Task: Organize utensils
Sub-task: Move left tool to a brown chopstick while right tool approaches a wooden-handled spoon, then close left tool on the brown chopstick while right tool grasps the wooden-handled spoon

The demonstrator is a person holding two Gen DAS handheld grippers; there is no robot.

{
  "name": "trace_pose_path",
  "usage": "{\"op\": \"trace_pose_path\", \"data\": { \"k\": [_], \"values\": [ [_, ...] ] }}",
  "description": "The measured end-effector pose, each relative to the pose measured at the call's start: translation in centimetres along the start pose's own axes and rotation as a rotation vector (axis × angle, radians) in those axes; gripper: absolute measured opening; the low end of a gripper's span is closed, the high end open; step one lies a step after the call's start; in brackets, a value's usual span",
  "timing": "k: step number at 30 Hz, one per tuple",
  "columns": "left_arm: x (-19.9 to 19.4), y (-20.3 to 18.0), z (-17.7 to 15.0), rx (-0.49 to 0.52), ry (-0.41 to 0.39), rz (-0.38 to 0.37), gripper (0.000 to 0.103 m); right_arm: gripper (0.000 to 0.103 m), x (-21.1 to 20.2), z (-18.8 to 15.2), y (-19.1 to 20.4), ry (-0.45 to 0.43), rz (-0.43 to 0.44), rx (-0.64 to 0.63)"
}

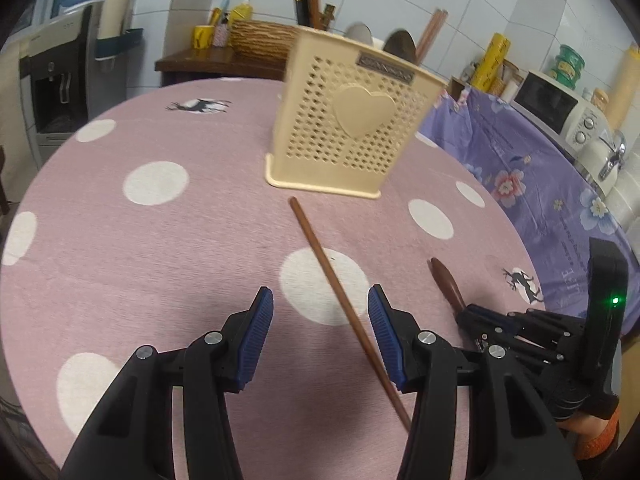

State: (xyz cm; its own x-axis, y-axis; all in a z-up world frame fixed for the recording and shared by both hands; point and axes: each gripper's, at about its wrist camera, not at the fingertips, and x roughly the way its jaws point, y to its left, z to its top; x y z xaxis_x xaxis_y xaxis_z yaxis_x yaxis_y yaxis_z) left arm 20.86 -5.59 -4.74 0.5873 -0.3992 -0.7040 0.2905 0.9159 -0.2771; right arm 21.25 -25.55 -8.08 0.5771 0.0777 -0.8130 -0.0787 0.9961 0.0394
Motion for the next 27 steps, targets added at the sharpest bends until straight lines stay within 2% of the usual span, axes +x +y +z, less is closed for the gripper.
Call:
{"op": "trace_pose_path", "data": {
  "k": [4,9,11,17,20,24,27],
  "values": [
    [1.9,-0.8,0.2,0.022,0.042,0.009,0.049,0.014,0.1,0.0,-0.2,-0.018,0.040,0.027],
    [3.6,-0.8,1.5,0.032,0.077,0.046,0.044,0.024,0.1,0.8,-0.7,-0.040,0.064,0.061],
    [4.4,-1.3,2.2,0.063,0.081,0.078,0.042,0.025,0.1,1.0,-0.8,-0.047,0.065,0.066],
    [7.0,-1.2,3.7,0.076,0.120,0.135,0.024,0.025,-0.4,1.3,-1.2,-0.064,0.081,0.092],
    [7.6,-1.7,4.3,0.105,0.128,0.151,0.022,0.025,-0.3,1.4,-1.4,-0.059,0.072,0.094],
    [8.3,-1.9,5.0,0.121,0.133,0.170,0.012,0.025,0.0,1.7,-1.2,-0.050,0.064,0.080],
    [8.0,-2.2,4.6,0.133,0.130,0.164,0.011,0.025,0.3,1.9,-1.0,-0.037,0.061,0.069]
  ]
}}
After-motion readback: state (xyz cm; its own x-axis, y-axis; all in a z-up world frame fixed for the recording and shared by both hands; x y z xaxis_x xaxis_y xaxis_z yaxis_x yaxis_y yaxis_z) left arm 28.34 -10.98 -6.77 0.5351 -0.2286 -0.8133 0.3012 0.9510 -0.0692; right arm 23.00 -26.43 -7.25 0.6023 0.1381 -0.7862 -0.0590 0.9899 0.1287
